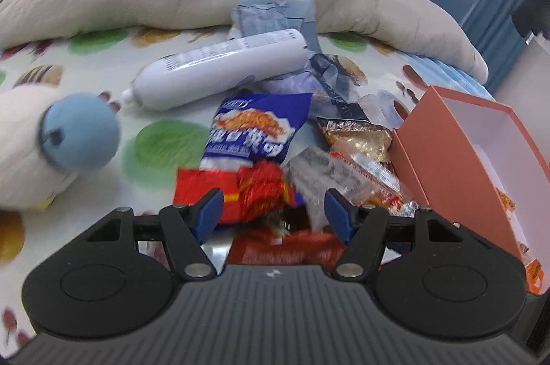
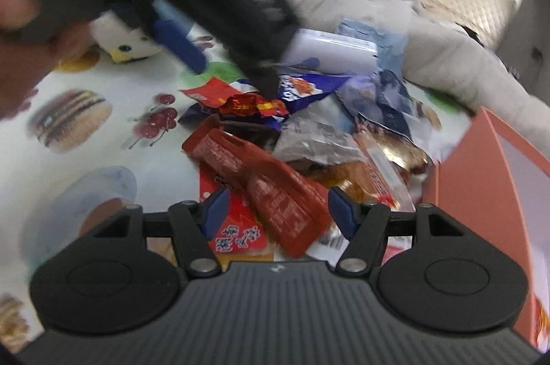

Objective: Organize snacks
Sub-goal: 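Lower right gripper onto the long red packet while left lowers onto red foil candy, then close right gripper on the long red packet while left grasps the red foil candy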

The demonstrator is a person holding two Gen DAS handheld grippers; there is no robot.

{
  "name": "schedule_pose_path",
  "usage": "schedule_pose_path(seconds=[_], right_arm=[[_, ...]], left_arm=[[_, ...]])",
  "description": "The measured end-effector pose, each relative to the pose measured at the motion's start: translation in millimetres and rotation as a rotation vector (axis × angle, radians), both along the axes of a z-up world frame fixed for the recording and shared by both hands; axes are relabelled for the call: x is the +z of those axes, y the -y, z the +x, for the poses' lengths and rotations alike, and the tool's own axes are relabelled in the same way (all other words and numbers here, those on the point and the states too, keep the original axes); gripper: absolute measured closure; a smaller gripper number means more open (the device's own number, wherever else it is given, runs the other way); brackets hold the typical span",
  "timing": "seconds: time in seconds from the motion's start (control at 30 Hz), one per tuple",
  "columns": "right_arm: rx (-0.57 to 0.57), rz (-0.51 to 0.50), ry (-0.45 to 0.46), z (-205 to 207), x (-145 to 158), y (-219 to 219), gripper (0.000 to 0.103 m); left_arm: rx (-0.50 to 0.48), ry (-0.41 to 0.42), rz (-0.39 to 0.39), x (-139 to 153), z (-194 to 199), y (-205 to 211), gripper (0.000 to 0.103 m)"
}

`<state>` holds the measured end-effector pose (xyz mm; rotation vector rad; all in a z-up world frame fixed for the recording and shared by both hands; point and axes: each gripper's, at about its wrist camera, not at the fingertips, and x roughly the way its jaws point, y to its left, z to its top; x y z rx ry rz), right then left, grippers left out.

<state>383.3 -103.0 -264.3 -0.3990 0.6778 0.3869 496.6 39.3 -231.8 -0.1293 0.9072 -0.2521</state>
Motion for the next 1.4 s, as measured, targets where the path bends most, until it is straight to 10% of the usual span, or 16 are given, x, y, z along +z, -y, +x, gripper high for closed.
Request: schedule_pose_path(seconds=[0.3,0.57,1.4], right_arm=[[0.087,-0.090,0.024,15,-21,-16,0.036],[0.106,-0.085,0.022,12,-19,-16,0.050],[0.112,-0.086,-0.013,-81,29,-8,0.061]], left_arm=[[-0.060,-0.070,0.132,-36,34,20,0.033],[-0.066,-0.074,0.159,-41,30,19,0.059],[0.109,-0.023,0.069,41,-100,-23,0.073]])
